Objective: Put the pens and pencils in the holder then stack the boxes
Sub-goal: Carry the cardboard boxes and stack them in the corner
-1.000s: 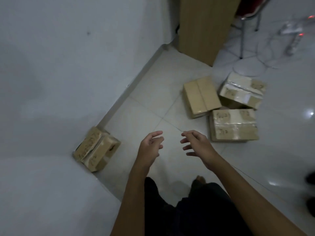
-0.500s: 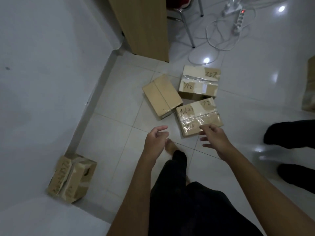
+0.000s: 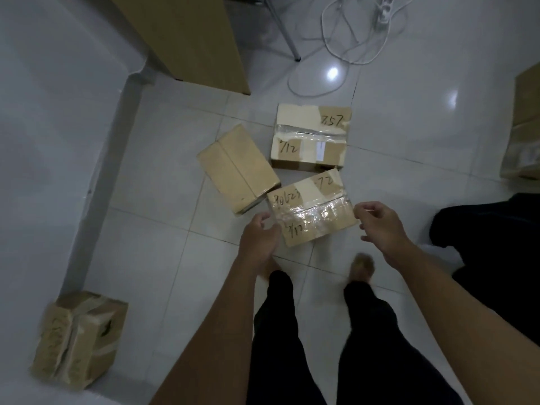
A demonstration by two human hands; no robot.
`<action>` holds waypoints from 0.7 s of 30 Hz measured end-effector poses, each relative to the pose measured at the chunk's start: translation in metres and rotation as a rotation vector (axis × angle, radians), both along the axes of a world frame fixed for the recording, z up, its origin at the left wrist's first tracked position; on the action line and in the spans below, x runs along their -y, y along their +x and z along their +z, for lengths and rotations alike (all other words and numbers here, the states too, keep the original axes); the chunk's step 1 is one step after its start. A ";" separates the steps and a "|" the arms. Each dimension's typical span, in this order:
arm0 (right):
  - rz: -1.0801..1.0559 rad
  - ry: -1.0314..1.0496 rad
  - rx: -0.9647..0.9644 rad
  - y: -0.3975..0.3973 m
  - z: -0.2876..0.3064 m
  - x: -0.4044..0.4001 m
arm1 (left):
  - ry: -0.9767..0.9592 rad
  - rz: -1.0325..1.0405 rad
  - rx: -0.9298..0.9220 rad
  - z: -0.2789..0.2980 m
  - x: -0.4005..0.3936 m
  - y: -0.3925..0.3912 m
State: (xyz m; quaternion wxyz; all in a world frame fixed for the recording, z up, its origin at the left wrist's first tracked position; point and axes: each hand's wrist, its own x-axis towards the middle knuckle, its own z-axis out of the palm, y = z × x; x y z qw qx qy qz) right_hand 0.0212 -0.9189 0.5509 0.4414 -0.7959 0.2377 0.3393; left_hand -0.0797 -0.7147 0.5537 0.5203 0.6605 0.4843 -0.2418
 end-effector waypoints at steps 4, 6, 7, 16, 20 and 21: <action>0.078 -0.024 0.001 0.036 -0.065 0.018 | 0.052 -0.068 -0.061 -0.060 0.014 0.015; 0.142 -0.024 0.005 0.050 -0.109 0.024 | 0.046 -0.060 -0.078 -0.102 0.020 0.022; 0.175 -0.026 0.000 0.055 -0.131 0.029 | 0.043 -0.056 -0.085 -0.123 0.024 0.024; 0.425 -0.144 0.050 0.091 -0.328 0.047 | 0.193 -0.047 -0.186 -0.324 0.068 0.036; 0.415 -0.164 0.034 0.103 -0.389 0.053 | 0.295 0.092 -0.274 -0.382 0.077 0.050; 0.421 -0.162 0.016 0.104 -0.396 0.053 | 0.295 0.155 -0.292 -0.389 0.076 0.053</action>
